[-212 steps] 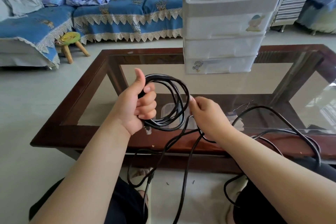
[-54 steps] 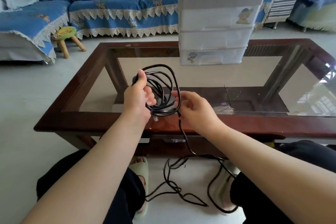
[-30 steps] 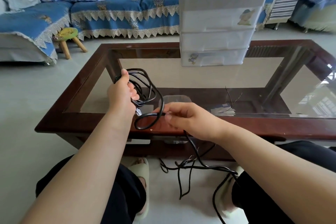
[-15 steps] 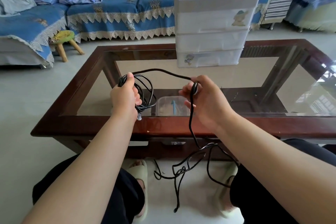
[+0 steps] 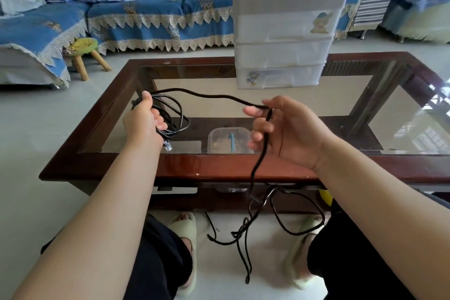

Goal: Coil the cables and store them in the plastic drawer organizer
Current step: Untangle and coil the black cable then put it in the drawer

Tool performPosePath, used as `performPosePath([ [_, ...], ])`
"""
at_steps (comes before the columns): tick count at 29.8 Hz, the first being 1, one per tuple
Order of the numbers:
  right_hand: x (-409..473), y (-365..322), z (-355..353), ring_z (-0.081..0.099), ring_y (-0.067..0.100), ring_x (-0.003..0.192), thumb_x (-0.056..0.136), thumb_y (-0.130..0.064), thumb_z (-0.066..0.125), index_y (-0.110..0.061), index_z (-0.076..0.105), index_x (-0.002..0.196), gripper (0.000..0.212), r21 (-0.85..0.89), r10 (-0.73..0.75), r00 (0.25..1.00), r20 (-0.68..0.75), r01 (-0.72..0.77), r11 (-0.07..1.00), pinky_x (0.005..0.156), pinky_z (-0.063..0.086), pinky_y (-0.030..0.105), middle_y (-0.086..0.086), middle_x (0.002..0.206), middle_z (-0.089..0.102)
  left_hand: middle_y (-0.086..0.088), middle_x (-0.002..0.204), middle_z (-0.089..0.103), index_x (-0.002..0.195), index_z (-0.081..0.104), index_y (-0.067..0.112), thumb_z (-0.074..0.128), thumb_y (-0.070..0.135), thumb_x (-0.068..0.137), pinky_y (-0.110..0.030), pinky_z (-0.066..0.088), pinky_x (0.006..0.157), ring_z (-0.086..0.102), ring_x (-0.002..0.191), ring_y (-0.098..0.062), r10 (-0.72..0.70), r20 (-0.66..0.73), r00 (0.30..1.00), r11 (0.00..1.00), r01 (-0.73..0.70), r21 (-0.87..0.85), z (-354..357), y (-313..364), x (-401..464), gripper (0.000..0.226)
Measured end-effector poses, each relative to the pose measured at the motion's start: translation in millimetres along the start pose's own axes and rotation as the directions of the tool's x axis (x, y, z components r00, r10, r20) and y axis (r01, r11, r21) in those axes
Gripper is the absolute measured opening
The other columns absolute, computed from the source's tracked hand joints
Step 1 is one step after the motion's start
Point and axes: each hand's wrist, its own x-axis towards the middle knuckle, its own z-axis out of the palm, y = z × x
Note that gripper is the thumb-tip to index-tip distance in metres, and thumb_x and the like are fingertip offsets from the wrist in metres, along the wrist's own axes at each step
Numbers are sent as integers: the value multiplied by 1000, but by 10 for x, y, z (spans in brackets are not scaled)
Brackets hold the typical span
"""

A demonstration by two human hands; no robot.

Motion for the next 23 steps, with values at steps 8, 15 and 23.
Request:
performPosePath([
  [8,117,121,-284,35,13,38,100,-16,31,-16,56,105,25,-743,-214,895,-391,-169,648,39,30,22,1,49,51,9,49,23,66,39,18,56,41,94,-20,18,37,18,41,-7,64,329,942,995,-35,-93,-36,29,-383,40],
  [15,132,219,-392,52,17,72,83,-73,34,-20,47,85,54,-943,-266,906,-329,-329,46,68,45,32,1,84,52,10,42,26,62,43,20,48,49,92,-14,17,30,21,31,-1,-184,662,727,977,207,45,-80,47,-569,42],
  [23,108,268,-99,69,21,97,75,-67,44,-16,63,113,67,-475,-55,991,-119,-8,880,93,51,45,7,108,71,10,42,25,62,40,18,47,53,87,-14,19,29,21,30,-2,-256,709,657,966,186,177,36,-97,-760,44],
])
